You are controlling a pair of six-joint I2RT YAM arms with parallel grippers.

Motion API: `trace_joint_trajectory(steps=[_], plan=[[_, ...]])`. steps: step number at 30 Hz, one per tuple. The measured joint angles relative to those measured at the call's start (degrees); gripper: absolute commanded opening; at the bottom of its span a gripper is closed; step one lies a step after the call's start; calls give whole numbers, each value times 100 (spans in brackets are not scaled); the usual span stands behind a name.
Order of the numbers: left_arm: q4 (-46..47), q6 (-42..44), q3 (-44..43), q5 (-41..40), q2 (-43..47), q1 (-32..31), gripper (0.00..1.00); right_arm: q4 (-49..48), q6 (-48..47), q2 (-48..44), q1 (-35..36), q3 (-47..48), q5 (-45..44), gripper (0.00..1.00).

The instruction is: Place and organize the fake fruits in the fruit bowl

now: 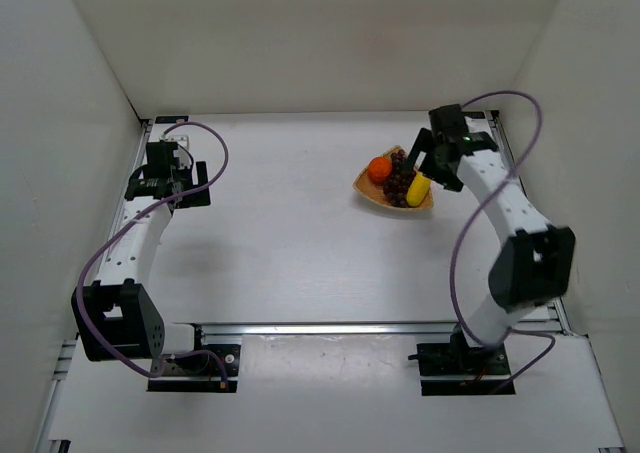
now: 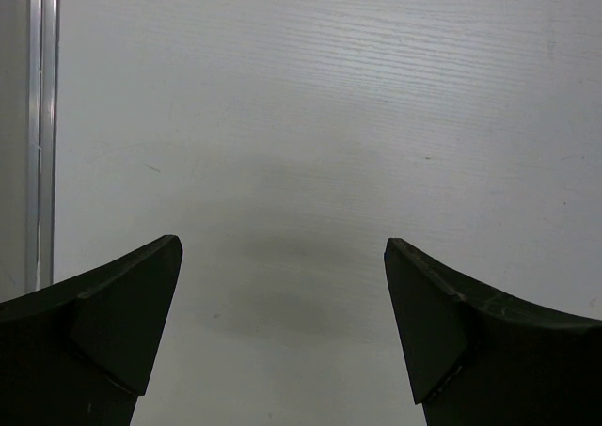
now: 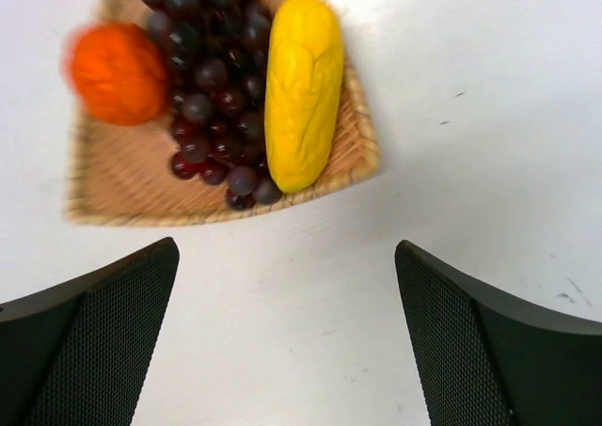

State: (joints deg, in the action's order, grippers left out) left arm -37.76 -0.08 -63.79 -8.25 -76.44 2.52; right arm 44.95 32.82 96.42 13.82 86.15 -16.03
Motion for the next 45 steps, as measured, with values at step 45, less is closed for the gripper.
trace_joint_trajectory(steps=[45], plan=[[-85, -219, 0, 175, 424, 42, 100, 315, 754, -4774, -2197, -3908, -496, 100]])
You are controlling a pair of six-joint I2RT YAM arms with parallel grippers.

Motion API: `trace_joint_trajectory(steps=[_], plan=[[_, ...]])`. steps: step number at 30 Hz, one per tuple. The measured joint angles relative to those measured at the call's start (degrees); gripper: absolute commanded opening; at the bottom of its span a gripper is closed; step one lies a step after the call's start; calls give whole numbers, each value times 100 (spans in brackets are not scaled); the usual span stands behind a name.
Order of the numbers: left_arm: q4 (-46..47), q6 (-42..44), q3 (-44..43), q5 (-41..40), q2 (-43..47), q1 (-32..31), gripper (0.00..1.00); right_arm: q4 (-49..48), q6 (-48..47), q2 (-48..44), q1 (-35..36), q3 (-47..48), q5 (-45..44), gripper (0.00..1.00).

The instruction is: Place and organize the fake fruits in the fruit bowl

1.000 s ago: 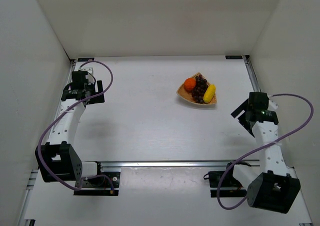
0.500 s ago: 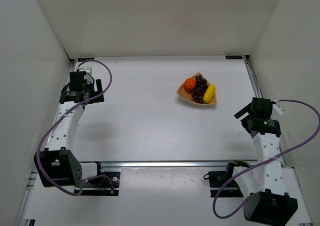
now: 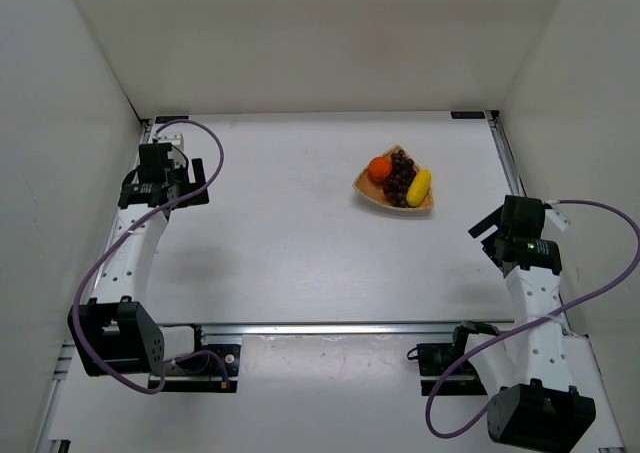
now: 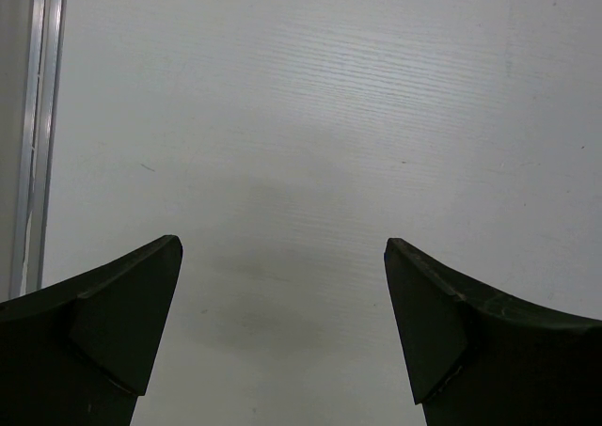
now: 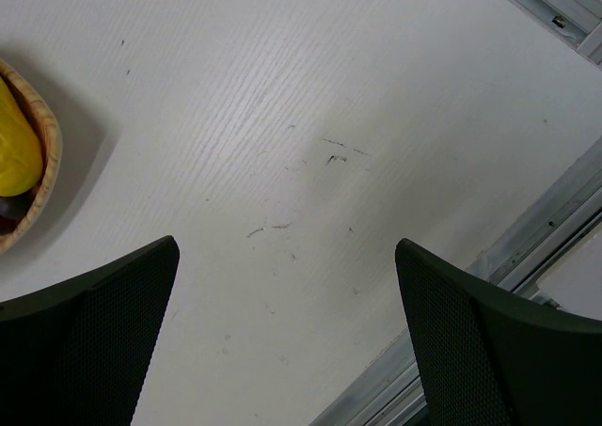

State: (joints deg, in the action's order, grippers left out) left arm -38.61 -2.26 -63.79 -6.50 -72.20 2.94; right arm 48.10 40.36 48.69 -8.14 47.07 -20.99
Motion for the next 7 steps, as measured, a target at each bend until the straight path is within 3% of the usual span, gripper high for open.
trace_joint_trajectory(steps=[7], plan=[[2, -15, 33, 4, 4, 0, 100, 0, 0, -11, 0, 0, 15, 100]])
